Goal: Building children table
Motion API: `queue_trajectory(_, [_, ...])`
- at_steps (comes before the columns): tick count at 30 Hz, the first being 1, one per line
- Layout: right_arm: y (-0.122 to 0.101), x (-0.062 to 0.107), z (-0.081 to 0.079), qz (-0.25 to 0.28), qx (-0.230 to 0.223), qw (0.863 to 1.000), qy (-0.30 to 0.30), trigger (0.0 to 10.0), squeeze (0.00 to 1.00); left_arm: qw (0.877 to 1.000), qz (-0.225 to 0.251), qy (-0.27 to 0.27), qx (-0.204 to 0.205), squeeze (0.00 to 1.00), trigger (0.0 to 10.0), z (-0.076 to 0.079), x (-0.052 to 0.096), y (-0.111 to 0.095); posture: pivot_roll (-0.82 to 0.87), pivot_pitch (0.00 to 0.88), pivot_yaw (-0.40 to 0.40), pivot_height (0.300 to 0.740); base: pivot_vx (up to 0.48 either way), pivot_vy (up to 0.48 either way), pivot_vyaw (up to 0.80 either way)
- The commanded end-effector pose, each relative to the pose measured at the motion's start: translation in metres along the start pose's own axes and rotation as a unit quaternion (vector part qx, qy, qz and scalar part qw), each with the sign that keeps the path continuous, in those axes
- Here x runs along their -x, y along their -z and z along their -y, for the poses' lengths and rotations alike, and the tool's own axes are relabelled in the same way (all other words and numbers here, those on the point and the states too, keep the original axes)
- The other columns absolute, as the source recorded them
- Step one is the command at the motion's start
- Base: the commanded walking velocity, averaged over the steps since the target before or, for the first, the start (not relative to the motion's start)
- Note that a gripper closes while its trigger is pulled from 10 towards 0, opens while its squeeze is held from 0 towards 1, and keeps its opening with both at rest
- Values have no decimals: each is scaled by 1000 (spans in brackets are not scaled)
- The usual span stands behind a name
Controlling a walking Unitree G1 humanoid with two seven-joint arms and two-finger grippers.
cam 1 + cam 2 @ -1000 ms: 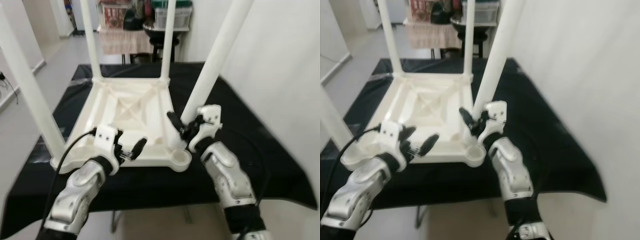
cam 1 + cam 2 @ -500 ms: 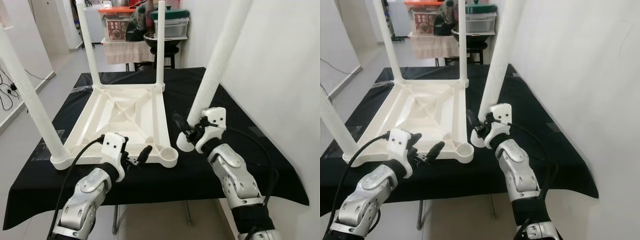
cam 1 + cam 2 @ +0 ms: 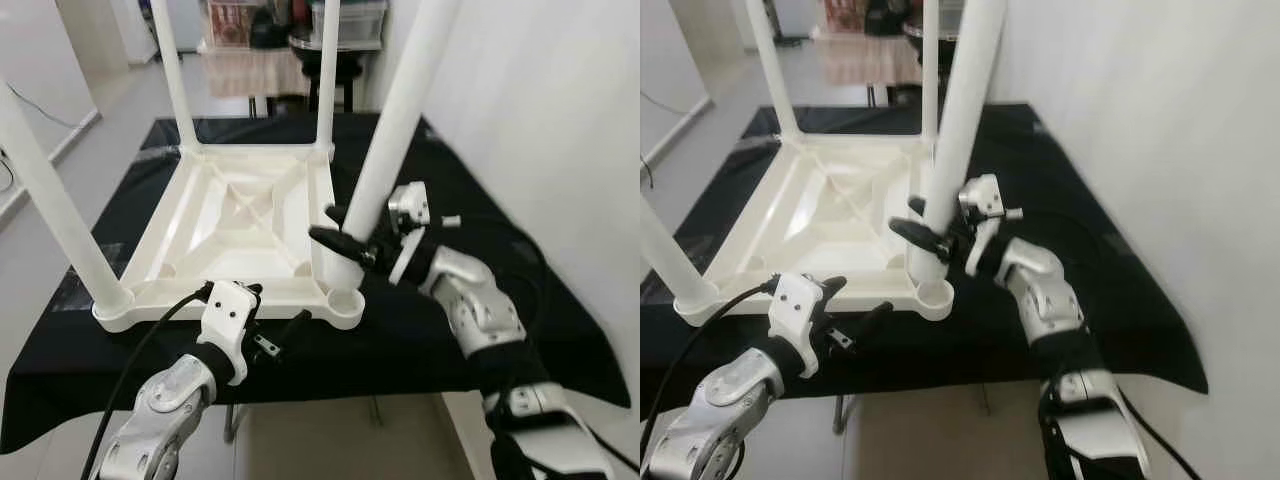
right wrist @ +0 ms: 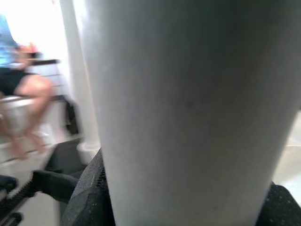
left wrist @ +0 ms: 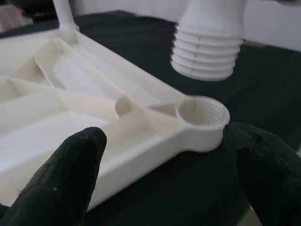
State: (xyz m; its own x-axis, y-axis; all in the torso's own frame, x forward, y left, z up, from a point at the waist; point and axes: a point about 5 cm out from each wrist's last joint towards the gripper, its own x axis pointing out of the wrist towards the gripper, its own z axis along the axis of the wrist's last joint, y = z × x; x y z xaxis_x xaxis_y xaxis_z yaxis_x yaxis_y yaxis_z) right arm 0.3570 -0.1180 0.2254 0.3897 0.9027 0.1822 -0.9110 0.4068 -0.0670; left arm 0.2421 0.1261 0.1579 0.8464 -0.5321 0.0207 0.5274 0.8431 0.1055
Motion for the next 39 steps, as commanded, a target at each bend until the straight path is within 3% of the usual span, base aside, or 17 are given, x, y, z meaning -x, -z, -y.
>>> queue_trajectory(1, [-3, 5, 0, 2, -14, 999, -45, 10000, 0, 999, -16, 41, 9, 0, 10000, 13, 12, 2, 87, 218, -36, 740, 0, 0, 0])
queue_trajectory(7, [-6, 8, -1, -8, -6, 995, -102, 10000, 0, 996, -35, 85, 7, 0, 10000, 26, 31, 2, 116, 262, -17, 740, 0, 0, 0])
queue_trajectory(10, [-6, 9, -1, -9, -5, 994, -112, 10000, 0, 995, -38, 92, 8, 0, 10000, 29, 35, 2, 116, 262, -17, 740, 0, 0, 0])
queue_trajectory(11, [-11, 13, 1, -22, 8, 989, -143, 10000, 0, 993, -37, 111, 18, 0, 10000, 34, 39, -1, 124, 290, -7, 740, 0, 0, 0])
queue_trajectory(16, [-22, 15, 4, -20, 21, 986, -163, 10000, 0, 990, -48, 127, 33, 0, 10000, 41, 48, -1, 119, 318, 13, 740, 0, 0, 0])
queue_trajectory(23, [-32, 12, -2, -9, 47, 982, -183, 10000, 0, 988, -64, 137, 36, 0, 10000, 51, 61, 0, 125, 352, 13, 740, 0, 0, 0])
queue_trajectory(25, [-40, 3, -9, -4, 69, 976, -209, 10000, 0, 987, -70, 139, 45, 0, 10000, 57, 70, -2, 123, 367, 8, 740, 0, 0, 0])
queue_trajectory(35, [-45, 3, 4, -42, 95, 975, -198, 10000, 0, 985, -66, 142, 70, 0, 10000, 69, 77, -9, 110, 404, -21, 740, 0, 0, 0])
queue_trajectory(39, [-46, -2, -3, -50, 91, 966, -235, 10000, 0, 985, -64, 143, 74, 0, 10000, 72, 77, -10, 96, 412, -33, 740, 0, 0, 0])
